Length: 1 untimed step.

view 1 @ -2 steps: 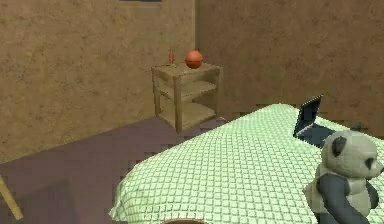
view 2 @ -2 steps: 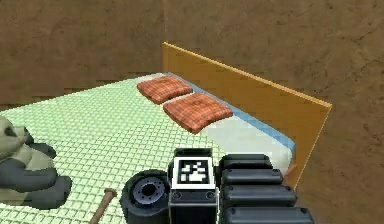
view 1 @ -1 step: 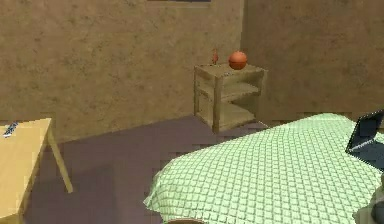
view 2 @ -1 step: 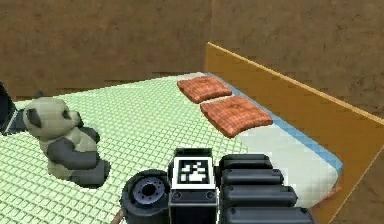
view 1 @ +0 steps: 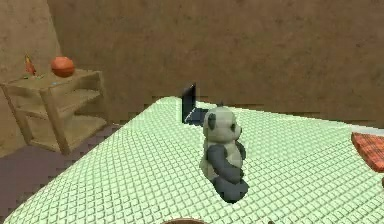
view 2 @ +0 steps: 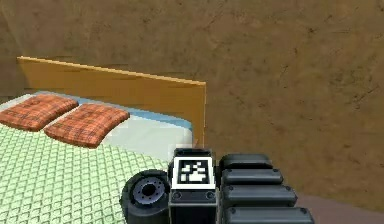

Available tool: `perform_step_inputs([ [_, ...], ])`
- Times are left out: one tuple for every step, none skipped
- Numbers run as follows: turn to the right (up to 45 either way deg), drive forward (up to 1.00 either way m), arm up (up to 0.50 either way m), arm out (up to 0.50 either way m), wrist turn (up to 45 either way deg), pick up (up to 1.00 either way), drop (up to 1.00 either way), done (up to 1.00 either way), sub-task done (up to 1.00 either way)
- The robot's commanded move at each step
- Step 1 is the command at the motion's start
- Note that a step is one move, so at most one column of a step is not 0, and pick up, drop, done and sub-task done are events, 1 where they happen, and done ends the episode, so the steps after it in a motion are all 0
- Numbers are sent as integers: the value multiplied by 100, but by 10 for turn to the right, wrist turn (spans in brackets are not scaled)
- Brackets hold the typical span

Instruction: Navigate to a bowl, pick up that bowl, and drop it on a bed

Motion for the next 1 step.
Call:
perform_step_inputs([
  [450, 0, 0, 0, 0, 0, 0, 0, 0],
])
